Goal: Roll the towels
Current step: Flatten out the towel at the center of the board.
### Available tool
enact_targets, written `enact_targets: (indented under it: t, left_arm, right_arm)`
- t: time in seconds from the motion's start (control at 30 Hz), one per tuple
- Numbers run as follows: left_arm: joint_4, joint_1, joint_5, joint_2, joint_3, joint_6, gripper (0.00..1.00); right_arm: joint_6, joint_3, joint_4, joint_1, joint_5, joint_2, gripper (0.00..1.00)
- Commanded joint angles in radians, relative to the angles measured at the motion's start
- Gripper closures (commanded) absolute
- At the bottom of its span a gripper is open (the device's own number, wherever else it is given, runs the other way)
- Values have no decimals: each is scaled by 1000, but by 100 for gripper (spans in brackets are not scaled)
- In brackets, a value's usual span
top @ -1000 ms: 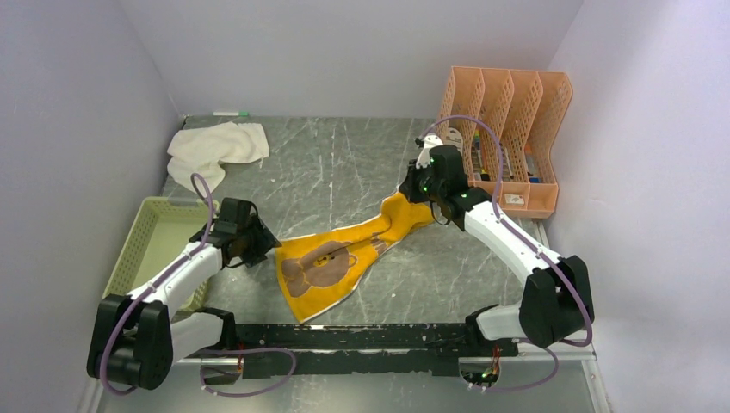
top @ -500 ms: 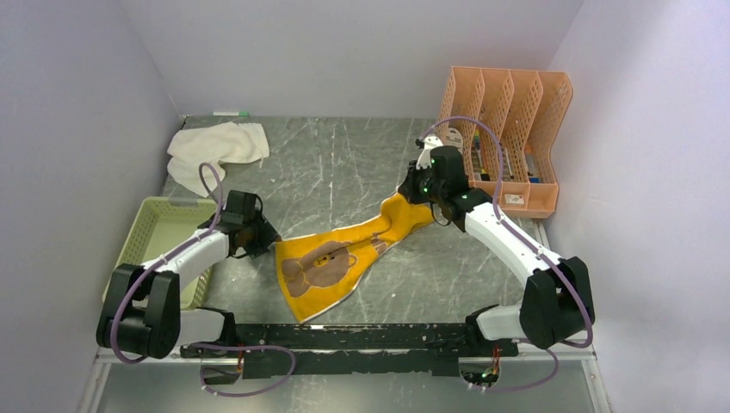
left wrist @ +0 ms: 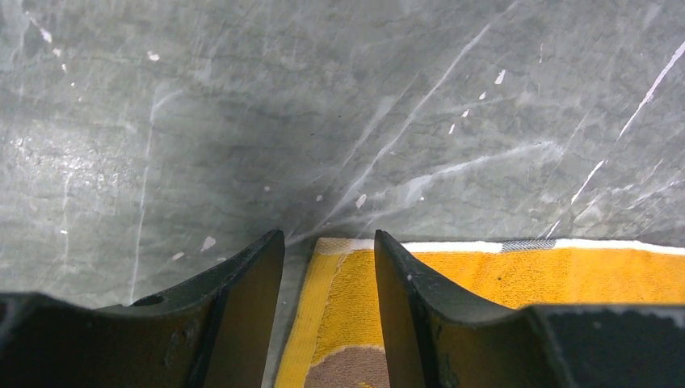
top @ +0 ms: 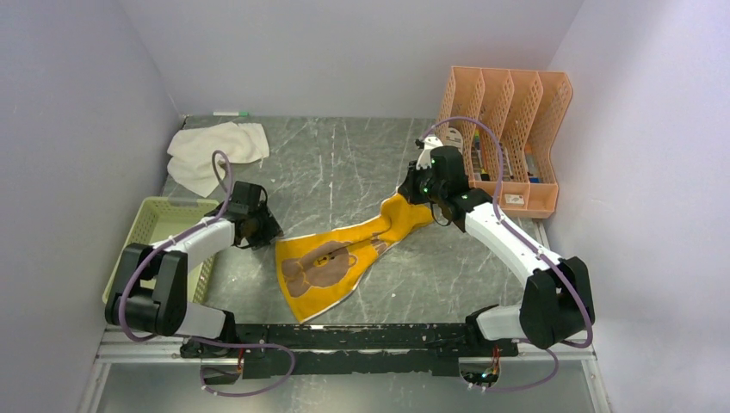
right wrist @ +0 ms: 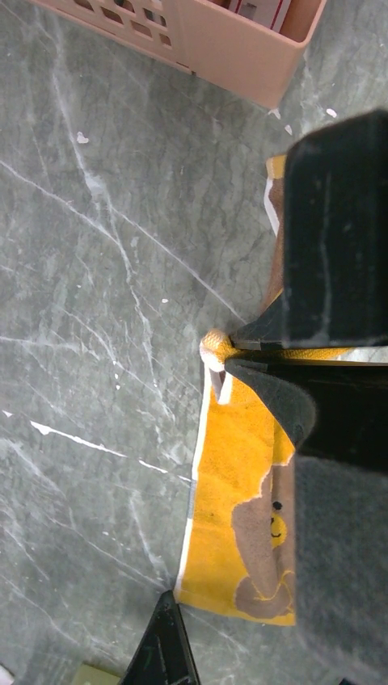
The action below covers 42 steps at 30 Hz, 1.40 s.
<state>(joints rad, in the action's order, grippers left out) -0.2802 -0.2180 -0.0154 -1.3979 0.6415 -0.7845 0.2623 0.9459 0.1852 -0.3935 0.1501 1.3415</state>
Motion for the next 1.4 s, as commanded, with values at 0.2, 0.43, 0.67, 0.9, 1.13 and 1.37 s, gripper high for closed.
enact_targets:
  t: [0.2,0.43,0.67,0.9,1.13,1.37]
  left_arm:
    - [-101,-113,-164,-43,57,58,52]
    - [-132,-180,-235,-49,49,33,58]
    - [-139,-233,-276,-98,57,14,60]
    - [-119,-253,-313,-168,43,20,79]
    - [-132,-220,-314,-136,102,81,93]
    - [-241,-17,-354,40,376,287,93]
  right_arm:
    - [-1,2,-8,9,14,-5,100]
    - [2,4,-9,8,21,-4,100]
    - [0,4,-6,8,16,-15,100]
    - [-1,-2,-4,10,11,-23,100]
    - [3,-7,-18,17,-47,-66,100]
    - [51,-69,-162,37,-216,-300,100]
